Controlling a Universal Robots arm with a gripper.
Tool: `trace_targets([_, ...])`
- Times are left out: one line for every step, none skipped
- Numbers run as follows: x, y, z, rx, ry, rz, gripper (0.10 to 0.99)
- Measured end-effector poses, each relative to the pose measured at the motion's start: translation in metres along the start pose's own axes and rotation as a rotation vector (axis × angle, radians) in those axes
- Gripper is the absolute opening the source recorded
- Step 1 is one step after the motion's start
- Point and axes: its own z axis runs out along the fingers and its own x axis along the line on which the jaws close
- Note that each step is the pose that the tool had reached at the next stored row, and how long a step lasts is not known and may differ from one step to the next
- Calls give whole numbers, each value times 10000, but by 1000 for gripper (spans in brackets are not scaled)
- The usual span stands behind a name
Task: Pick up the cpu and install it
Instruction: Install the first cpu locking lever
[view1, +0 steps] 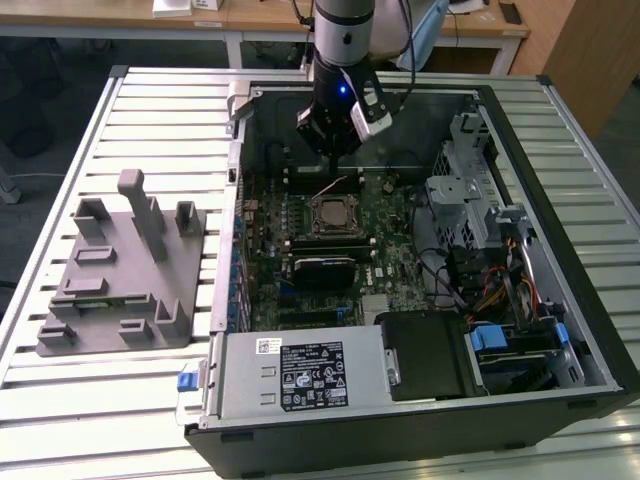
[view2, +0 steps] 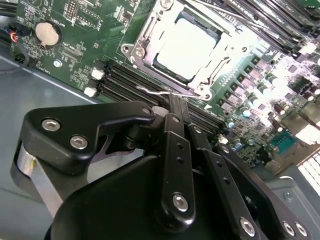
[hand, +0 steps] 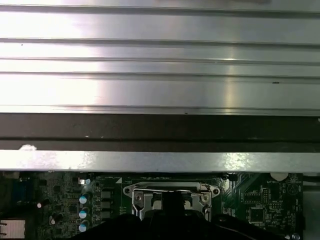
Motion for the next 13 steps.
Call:
trace_targets([-1,0,11,1,1,0,114])
trace_targets([-2,-1,26,0,0,0,114])
trace_targets([-4,0,67,-1,0,-11,114])
trace_targets([-11,0,90,-1,0,-17,114])
trace_targets([-15,1,97,-1,0,-17,114])
trace_targets([-19,2,101,-1,0,-19,114])
trace_targets([-22,3,105,0,1,-19,114])
trace_targets([-25,4,110,0,1,-20,114])
trace_targets([-29,5,116,-1,0,-21,114])
trace_targets([-31,7,122,0,0,-21,114])
trace_targets([-32,9,128,0,1,-24,114])
trace_targets([-32,11,135,-1,0,-32,114])
trace_targets([-33,13,142,-2,0,-40,114])
